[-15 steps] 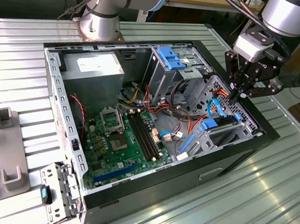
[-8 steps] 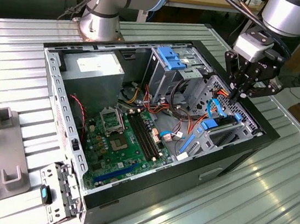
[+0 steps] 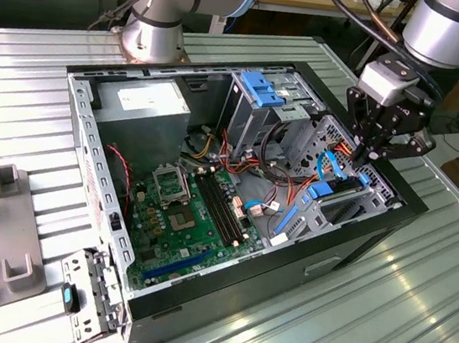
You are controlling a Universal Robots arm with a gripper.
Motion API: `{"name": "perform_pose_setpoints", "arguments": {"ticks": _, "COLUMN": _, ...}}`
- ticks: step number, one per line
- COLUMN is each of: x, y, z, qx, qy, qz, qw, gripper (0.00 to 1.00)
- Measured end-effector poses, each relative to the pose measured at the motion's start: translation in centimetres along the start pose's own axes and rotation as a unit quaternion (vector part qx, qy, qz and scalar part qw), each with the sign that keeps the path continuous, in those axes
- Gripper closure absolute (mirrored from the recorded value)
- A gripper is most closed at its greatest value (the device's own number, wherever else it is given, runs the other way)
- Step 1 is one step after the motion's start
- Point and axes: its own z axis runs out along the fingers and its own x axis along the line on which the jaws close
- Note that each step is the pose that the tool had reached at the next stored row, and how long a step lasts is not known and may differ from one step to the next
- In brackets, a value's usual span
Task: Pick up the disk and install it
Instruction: 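Insert the second disk wire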
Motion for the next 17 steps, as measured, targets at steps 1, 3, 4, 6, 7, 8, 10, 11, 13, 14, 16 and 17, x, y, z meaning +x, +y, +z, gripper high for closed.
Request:
{"name": "perform_pose_setpoints", "arguments": {"ticks": 1, "x": 0.12, "y": 0.02, "z": 0.01, "qx": 0.0021, "qy": -0.0132, "qz": 0.002, "qw": 0.9999, "gripper": 0.84}}
{"name": "perform_pose_setpoints", "arguments": {"ticks": 3, "x": 0.23, "y": 0.04, "z": 0.01, "qx": 0.0037, "qy": -0.0234, "qz": 0.004, "qw": 0.9997, "gripper": 0.84}}
{"name": "perform_pose_setpoints", "arguments": {"ticks": 4, "x": 0.33, "y": 0.05, "z": 0.02, "qx": 0.0047, "qy": -0.0304, "qz": 0.006, "qw": 0.9995, "gripper": 0.84}}
{"name": "perform_pose_setpoints", "arguments": {"ticks": 6, "x": 0.57, "y": 0.1, "z": 0.04, "qx": 0.0064, "qy": -0.0416, "qz": 0.009, "qw": 0.9991, "gripper": 0.84}}
{"name": "perform_pose_setpoints", "arguments": {"ticks": 7, "x": 0.73, "y": 0.12, "z": 0.04, "qx": 0.0067, "qy": -0.0436, "qz": 0.01, "qw": 0.999, "gripper": 0.84}}
{"name": "perform_pose_setpoints", "arguments": {"ticks": 8, "x": 0.86, "y": 0.14, "z": 0.05, "qx": 0.0069, "qy": -0.0446, "qz": 0.01, "qw": 0.9989, "gripper": 0.84}}
{"name": "perform_pose_setpoints", "arguments": {"ticks": 10, "x": 1.2, "y": 0.21, "z": 0.08, "qx": 0.0074, "qy": -0.0481, "qz": 0.011, "qw": 0.9988, "gripper": 0.84}}
{"name": "perform_pose_setpoints", "arguments": {"ticks": 11, "x": 1.29, "y": 0.23, "z": 0.09, "qx": 0.0075, "qy": -0.049, "qz": 0.011, "qw": 0.9987, "gripper": 0.84}}
{"name": "perform_pose_setpoints", "arguments": {"ticks": 13, "x": 1.49, "y": 0.41, "z": 0.08, "qx": 0.0078, "qy": -0.0505, "qz": 0.011, "qw": 0.9986, "gripper": 0.84}}
{"name": "perform_pose_setpoints", "arguments": {"ticks": 14, "x": 1.5, "y": 0.41, "z": 0.08, "qx": 0.0078, "qy": -0.0505, "qz": 0.011, "qw": 0.9986, "gripper": 0.84}}
{"name": "perform_pose_setpoints", "arguments": {"ticks": 16, "x": 1.5, "y": 0.42, "z": 0.07, "qx": 0.0078, "qy": -0.0505, "qz": 0.011, "qw": 0.9986, "gripper": 0.84}}
{"name": "perform_pose_setpoints", "arguments": {"ticks": 17, "x": 1.51, "y": 0.42, "z": 0.07, "qx": 0.0078, "qy": -0.0504, "qz": 0.011, "qw": 0.9986, "gripper": 0.84}}
